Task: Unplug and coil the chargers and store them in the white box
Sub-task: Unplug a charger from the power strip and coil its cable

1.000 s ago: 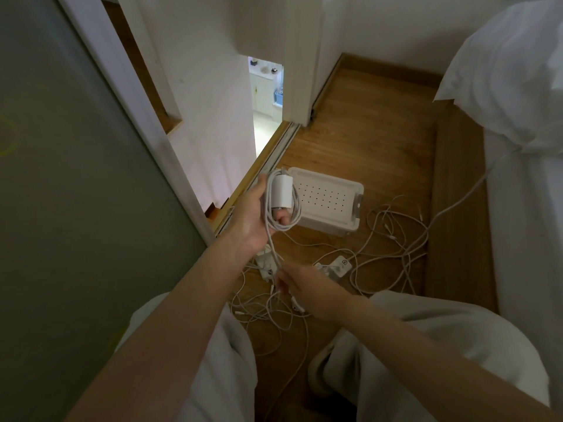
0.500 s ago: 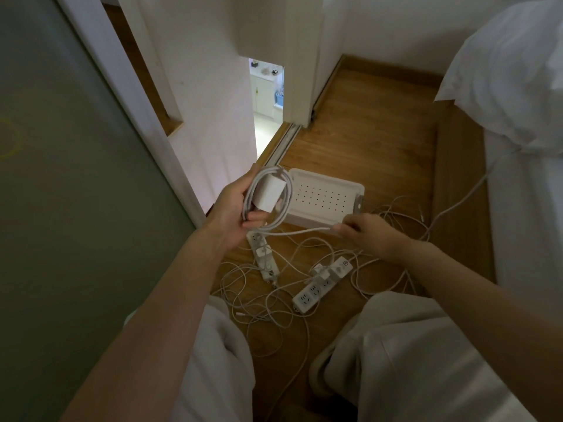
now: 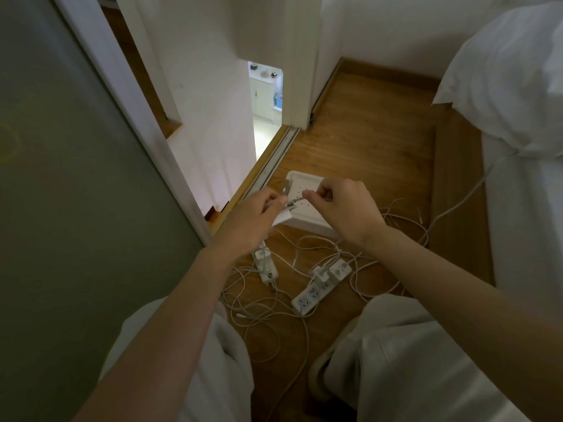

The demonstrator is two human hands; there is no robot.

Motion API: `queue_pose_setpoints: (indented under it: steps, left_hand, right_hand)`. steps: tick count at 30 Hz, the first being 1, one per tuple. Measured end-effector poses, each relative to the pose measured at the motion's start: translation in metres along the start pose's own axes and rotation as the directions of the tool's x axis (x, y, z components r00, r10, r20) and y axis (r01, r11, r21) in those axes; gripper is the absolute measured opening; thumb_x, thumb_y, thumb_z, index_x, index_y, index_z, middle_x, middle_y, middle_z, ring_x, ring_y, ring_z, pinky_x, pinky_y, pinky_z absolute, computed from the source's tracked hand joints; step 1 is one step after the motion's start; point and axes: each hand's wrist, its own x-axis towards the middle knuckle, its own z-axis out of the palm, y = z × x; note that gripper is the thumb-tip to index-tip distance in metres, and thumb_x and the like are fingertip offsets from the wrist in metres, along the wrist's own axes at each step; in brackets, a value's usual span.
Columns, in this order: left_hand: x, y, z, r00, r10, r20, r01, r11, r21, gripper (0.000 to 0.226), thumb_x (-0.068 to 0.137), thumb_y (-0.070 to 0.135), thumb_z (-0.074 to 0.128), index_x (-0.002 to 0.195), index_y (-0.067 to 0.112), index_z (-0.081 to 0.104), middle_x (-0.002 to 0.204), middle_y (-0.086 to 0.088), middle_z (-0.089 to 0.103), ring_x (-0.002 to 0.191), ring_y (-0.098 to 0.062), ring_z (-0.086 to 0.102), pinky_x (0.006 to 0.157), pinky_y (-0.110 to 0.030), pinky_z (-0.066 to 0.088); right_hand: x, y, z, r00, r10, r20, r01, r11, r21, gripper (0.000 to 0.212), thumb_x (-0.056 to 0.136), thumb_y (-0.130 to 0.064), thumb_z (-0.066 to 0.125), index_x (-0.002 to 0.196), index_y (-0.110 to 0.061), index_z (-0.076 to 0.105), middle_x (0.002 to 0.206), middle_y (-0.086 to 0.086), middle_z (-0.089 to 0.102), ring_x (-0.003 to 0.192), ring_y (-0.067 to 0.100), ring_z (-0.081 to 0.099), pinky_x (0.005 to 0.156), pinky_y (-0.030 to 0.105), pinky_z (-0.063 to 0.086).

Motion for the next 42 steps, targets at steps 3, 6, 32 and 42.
queue_pose_setpoints:
  steps: [3,6,32,42]
  left_hand:
    - [0.004,-0.004,0.002,0.995,0.050,-0.085,-0.043,0.995,0.090,0.019,0.100,0.039,0.031,0.109,0.027,0.042,0.104,0.006,0.047,0.080,-0.008,0.050,0.058,-0.018,0.038]
    - [0.006,-0.006,0.005,0.985,0.035,-0.168,-0.019,0.995,0.096,0.024,0.100,0.039,0.031,0.116,0.023,0.040,0.107,0.007,0.038,0.076,-0.004,0.047,0.058,-0.016,0.037]
    - [0.008,0.001,-0.002,0.920,-0.115,0.374,0.390,0.201,-0.899,0.040,0.095,0.041,0.038,0.106,0.008,0.058,0.071,-0.007,0.056,0.041,-0.010,0.042,0.037,-0.018,0.029]
    - [0.008,-0.002,-0.012,0.901,-0.060,0.430,0.411,0.438,-0.800,0.035,0.096,0.039,0.040,0.096,0.011,0.060,0.067,-0.006,0.057,0.037,-0.007,0.036,0.031,-0.015,0.022]
  right_hand:
    - [-0.005,-0.012,0.004,0.998,0.057,0.034,-0.061,0.988,0.144,0.029,0.096,-0.033,0.047,0.083,-0.013,0.064,0.058,-0.005,0.052,0.046,0.005,0.043,0.047,0.019,0.035]
    - [-0.013,-0.024,0.011,0.989,0.087,0.121,-0.117,0.956,0.271,0.027,0.098,-0.030,0.042,0.095,-0.012,0.062,0.064,-0.002,0.056,0.045,0.005,0.044,0.043,0.017,0.034]
    - [-0.050,0.024,0.068,0.882,-0.023,0.470,-0.036,0.993,0.116,0.034,0.100,-0.029,0.036,0.089,-0.006,0.059,0.092,0.007,0.060,0.083,0.022,0.057,0.075,0.032,0.044]
    - [-0.019,0.051,0.037,0.889,0.058,0.454,-0.007,0.994,-0.113,0.016,0.100,-0.025,0.039,0.094,-0.019,0.052,0.075,-0.006,0.054,0.059,0.006,0.048,0.054,0.021,0.039]
